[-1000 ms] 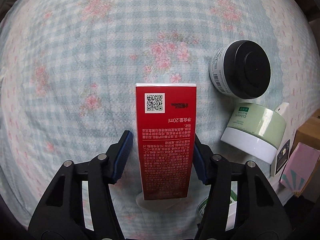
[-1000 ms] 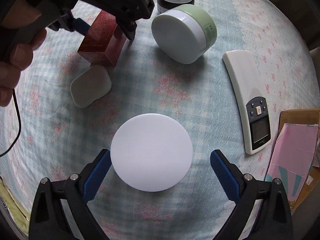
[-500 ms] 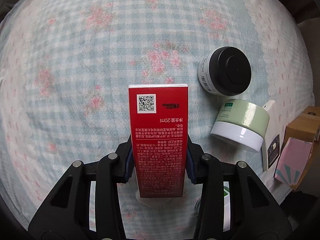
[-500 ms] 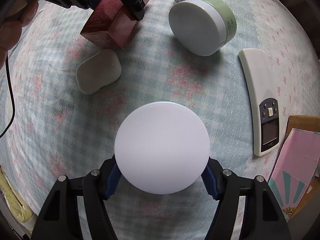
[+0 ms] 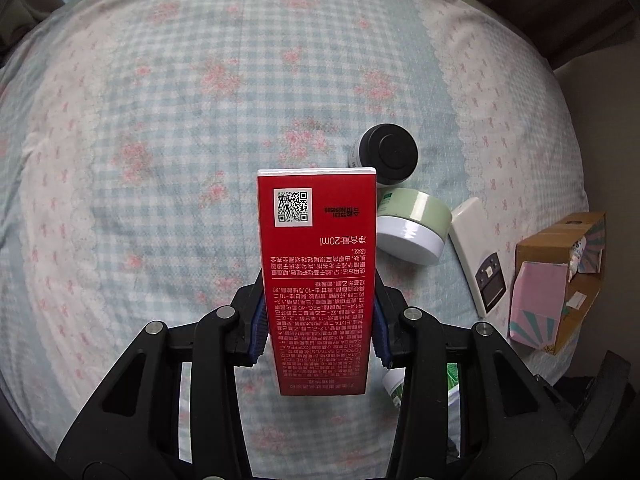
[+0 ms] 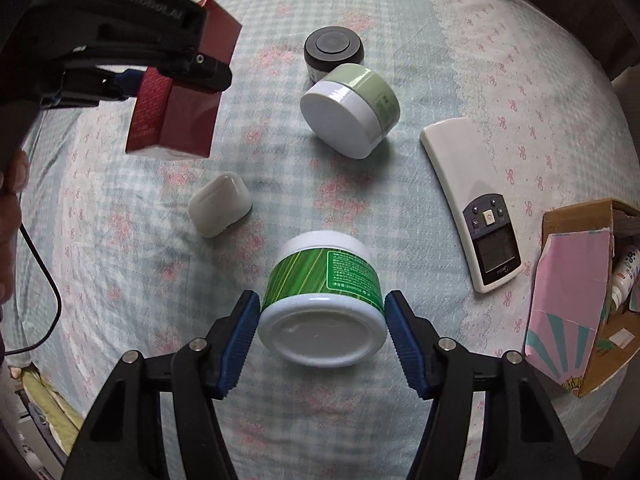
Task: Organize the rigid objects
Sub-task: 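Grasp the red MARUBI box with the left tool while the right tool grasps the green-labelled jar, then carry the red box and green jar into the cardboard box and release both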
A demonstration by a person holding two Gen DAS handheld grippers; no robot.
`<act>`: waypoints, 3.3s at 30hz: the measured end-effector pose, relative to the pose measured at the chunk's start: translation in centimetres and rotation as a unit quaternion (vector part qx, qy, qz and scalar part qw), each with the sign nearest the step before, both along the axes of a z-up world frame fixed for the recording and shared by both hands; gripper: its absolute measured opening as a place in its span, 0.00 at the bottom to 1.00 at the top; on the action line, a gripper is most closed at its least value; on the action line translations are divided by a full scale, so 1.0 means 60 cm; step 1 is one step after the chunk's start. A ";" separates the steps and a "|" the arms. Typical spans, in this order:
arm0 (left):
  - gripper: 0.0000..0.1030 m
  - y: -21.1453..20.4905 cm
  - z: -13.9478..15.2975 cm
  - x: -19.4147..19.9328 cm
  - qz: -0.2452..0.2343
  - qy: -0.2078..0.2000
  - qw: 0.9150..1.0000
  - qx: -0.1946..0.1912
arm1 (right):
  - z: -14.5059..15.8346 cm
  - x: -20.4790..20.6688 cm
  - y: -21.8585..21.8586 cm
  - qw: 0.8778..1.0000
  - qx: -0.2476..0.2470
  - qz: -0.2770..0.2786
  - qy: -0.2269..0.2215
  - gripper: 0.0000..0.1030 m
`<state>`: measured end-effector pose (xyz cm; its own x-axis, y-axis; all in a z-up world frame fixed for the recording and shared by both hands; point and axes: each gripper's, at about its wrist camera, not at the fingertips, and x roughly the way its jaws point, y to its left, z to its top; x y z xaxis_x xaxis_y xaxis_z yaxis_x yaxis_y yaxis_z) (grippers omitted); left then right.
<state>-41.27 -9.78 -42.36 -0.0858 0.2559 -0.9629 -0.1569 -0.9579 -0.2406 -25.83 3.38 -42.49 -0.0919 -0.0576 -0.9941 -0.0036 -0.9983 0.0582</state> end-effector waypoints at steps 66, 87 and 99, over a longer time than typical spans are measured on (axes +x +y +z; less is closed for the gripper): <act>0.36 -0.108 0.054 0.279 0.038 0.016 0.999 0.022 | -0.163 0.060 0.103 0.983 -0.096 -0.139 -0.073 0.64; 0.36 0.042 0.245 0.285 0.010 0.090 0.996 0.019 | 0.162 0.075 0.213 0.963 -0.200 -0.152 0.100 0.64; 0.36 0.298 0.321 0.301 0.008 0.110 0.993 0.045 | 0.310 0.129 0.493 0.967 -0.148 -0.135 0.156 0.64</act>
<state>-23.19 8.09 -23.12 -0.2956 0.3361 -0.8942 -0.1998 -0.9371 -0.2862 -18.06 32.93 -23.87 -0.4362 -0.2680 -0.8590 -0.1973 -0.9029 0.3819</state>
